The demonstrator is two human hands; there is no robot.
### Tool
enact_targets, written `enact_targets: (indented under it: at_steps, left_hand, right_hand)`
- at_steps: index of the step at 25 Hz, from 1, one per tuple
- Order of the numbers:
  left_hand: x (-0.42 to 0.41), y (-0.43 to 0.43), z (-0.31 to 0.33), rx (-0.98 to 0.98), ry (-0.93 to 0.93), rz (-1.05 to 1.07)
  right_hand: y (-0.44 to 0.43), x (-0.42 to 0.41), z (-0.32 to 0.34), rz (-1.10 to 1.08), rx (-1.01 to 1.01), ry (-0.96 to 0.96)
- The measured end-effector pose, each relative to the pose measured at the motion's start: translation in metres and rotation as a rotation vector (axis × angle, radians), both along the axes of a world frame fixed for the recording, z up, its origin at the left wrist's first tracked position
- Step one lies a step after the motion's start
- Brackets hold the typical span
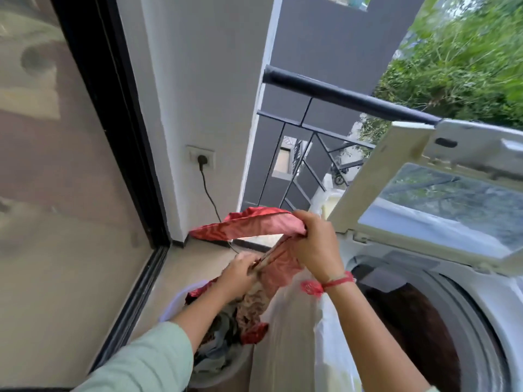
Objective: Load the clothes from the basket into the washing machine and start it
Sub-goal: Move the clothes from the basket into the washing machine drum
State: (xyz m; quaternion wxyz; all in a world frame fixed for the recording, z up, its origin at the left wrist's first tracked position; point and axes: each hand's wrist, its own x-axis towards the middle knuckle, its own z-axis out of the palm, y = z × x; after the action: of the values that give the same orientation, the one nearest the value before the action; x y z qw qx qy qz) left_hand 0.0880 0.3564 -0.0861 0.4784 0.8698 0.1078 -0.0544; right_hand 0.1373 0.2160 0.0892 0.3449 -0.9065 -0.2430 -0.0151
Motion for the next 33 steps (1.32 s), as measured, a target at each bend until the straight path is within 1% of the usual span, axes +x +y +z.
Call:
enact_targets:
  at_steps: [2,4,8,12,15,17,19,20,21,22,24,26,28,29,31,33]
  left_hand:
    - [-0.011,0.01,0.005,0.033,0.062,0.055]
    - [-0.025,0.028,0.003,0.028,0.106,0.122]
    - [-0.075,0.072,-0.025,0.093,0.185,0.252]
    - [-0.131,0.1,-0.062,0.11,0.327,0.374]
    - [-0.151,0.108,-0.08,0.094,0.401,0.415]
    - [-0.157,0.115,-0.093,0.081,0.438,0.442]
    - [-0.16,0.124,-0.11,0.061,0.46,0.452]
    - [-0.162,0.129,-0.118,0.05,0.47,0.454]
    - [-0.163,0.133,-0.126,0.038,0.48,0.453]
    - [-0.164,0.138,-0.134,0.028,0.496,0.451]
    - [-0.166,0.146,-0.145,0.029,0.516,0.435]
    - [-0.164,0.148,-0.152,0.033,0.5,0.409]
    - [-0.15,0.142,-0.149,0.004,0.427,0.33]
    - [-0.138,0.134,-0.142,-0.045,0.38,0.288]
    - [-0.106,0.113,-0.115,-0.2,0.267,0.27]
    - [-0.068,0.093,-0.076,-0.326,0.104,0.239]
  right_hand:
    - [-0.008,0.003,0.002,-0.046,0.02,0.021]
    - [-0.008,0.002,0.004,-0.058,-0.003,0.03]
    - [0.01,-0.007,0.001,0.013,-0.066,0.031]
    - [0.027,-0.002,-0.011,0.039,-0.302,-0.096]
    - [0.041,0.006,-0.036,0.042,-0.527,-0.101]
    - [0.053,0.008,-0.064,0.128,-0.68,-0.038]
    - [0.07,0.003,-0.098,0.243,-0.706,0.138]
    - [0.078,-0.002,-0.115,0.26,-0.697,0.229]
    - [0.084,-0.007,-0.132,0.246,-0.717,0.271]
    - [0.09,-0.01,-0.148,0.203,-0.759,0.267]
    - [0.093,-0.008,-0.166,0.1,-0.826,0.212]
    - [0.091,0.003,-0.168,0.06,-0.8,0.263]
    - [0.087,0.015,-0.156,0.054,-0.657,0.38]
    - [0.084,0.019,-0.147,0.038,-0.58,0.411]
    - [0.077,0.022,-0.124,0.013,-0.453,0.382]
    - [0.068,0.024,-0.098,0.088,-0.402,0.396]
